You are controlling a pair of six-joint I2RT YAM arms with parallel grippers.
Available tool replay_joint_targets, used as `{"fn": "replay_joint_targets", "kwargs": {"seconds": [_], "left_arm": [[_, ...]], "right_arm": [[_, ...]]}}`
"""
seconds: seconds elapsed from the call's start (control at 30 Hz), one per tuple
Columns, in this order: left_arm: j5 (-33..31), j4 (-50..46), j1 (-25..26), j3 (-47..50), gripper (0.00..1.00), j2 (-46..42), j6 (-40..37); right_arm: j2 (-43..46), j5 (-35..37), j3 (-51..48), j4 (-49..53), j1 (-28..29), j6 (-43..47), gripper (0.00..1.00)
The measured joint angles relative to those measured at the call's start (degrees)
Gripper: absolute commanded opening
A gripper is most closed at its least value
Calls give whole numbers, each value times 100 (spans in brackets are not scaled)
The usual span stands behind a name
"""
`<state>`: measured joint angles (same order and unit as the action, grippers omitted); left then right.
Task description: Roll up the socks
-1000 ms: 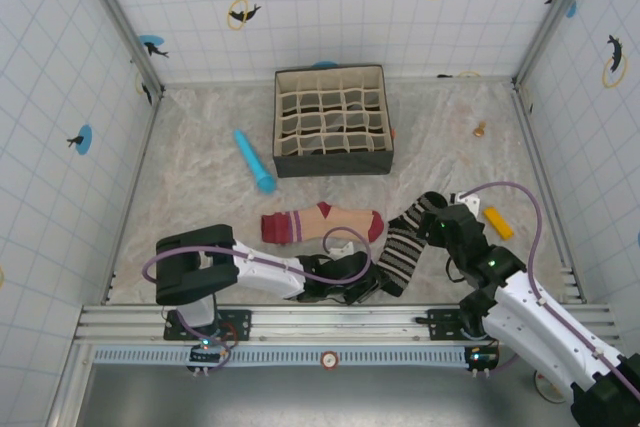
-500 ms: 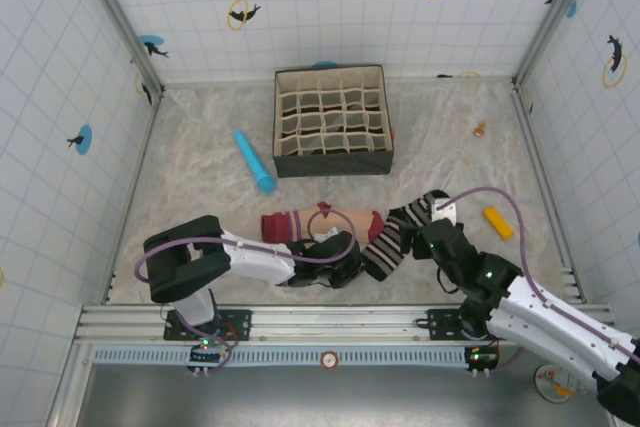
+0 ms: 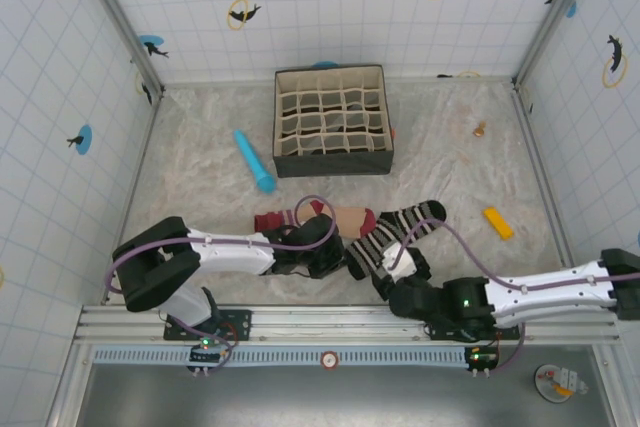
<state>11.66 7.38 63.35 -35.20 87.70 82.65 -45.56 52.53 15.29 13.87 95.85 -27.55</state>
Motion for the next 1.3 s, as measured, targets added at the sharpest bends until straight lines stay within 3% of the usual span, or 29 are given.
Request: {"fn": "replay_joint_targets", "kwargs": {"seconds": [0.07, 0.2, 0.53, 0.87, 0.97, 1.17, 1.3], "left_arm": [[179, 144, 0, 2, 0, 72, -15], [463, 297, -4, 2, 0, 216, -17], [752, 352, -79, 2, 0, 221, -39], [905, 350, -116, -66, 0, 227, -42], [964, 367, -116, -107, 0, 262, -42], [1038, 369, -133, -111, 0, 280, -42], [1043, 374, -155, -111, 2, 280, -42]], "right_arm": [[-330, 205, -52, -197, 417, 74, 68], [-682, 286, -348, -708, 621, 227, 64], [-1530, 94, -710, -2020, 649, 929, 68], [-2302, -203, -636, -2643, 356, 1558, 64], [-2347, -350, -636, -2874, 153, 1740, 58], [-2632, -564, -634, -3178, -68, 1945, 35], [-2756, -673, -612, -3246, -118, 1945, 8]]}}
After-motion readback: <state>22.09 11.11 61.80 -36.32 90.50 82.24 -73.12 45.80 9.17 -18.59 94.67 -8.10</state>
